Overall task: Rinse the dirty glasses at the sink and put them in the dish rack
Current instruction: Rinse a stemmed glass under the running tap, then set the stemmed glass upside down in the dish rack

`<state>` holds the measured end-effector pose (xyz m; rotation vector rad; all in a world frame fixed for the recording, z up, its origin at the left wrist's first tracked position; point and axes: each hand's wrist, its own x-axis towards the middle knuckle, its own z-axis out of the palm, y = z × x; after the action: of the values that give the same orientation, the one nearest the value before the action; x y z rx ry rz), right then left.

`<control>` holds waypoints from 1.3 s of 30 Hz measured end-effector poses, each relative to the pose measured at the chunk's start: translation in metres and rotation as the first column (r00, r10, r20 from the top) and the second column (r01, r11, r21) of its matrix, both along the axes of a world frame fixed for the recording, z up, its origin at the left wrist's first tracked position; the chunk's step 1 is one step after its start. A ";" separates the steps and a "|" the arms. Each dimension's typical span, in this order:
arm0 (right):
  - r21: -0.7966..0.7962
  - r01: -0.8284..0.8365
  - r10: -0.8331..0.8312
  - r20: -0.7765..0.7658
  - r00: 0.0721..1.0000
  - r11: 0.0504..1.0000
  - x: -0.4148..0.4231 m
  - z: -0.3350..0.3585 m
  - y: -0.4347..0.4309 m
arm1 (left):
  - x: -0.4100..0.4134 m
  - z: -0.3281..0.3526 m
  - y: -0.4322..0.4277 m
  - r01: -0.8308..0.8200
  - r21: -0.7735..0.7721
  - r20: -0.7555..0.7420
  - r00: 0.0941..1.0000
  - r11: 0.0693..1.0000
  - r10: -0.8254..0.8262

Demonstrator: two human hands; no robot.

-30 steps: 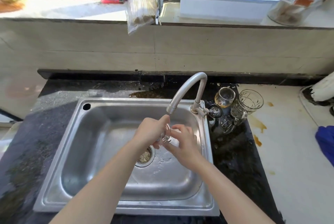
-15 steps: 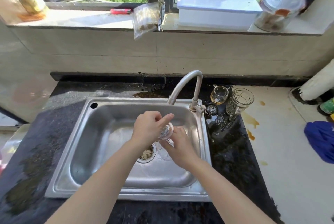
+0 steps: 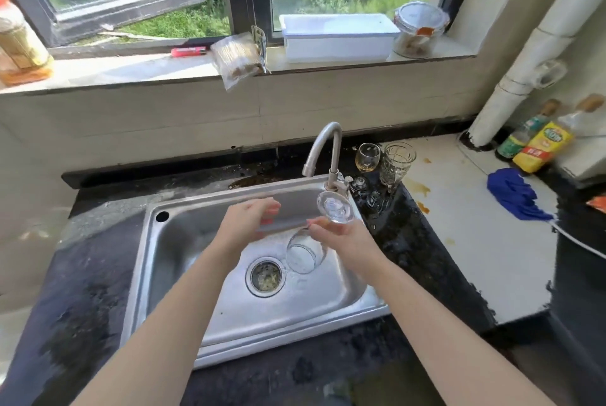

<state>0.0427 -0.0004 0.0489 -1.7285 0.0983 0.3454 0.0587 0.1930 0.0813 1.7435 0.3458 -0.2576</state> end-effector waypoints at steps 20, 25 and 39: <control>-0.287 0.720 -0.691 0.213 0.691 0.632 -0.172 0.033 -0.137 | -0.076 -0.035 -0.193 0.489 0.791 0.009 0.592 0.368 -0.806; -0.333 0.834 -0.828 0.209 0.521 0.441 -0.278 0.038 -0.222 | -0.142 -0.026 -0.312 0.626 0.737 0.016 0.360 0.254 -0.933; -0.497 0.865 -0.943 0.253 0.217 0.066 -0.621 0.041 -0.407 | -0.454 -0.022 -0.589 0.712 0.701 0.077 -0.136 -0.043 -0.988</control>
<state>-0.5784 -0.4070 0.0902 -1.8037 1.5313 -0.6398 -0.3956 -0.3955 0.0598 2.1022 -1.6810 -0.6440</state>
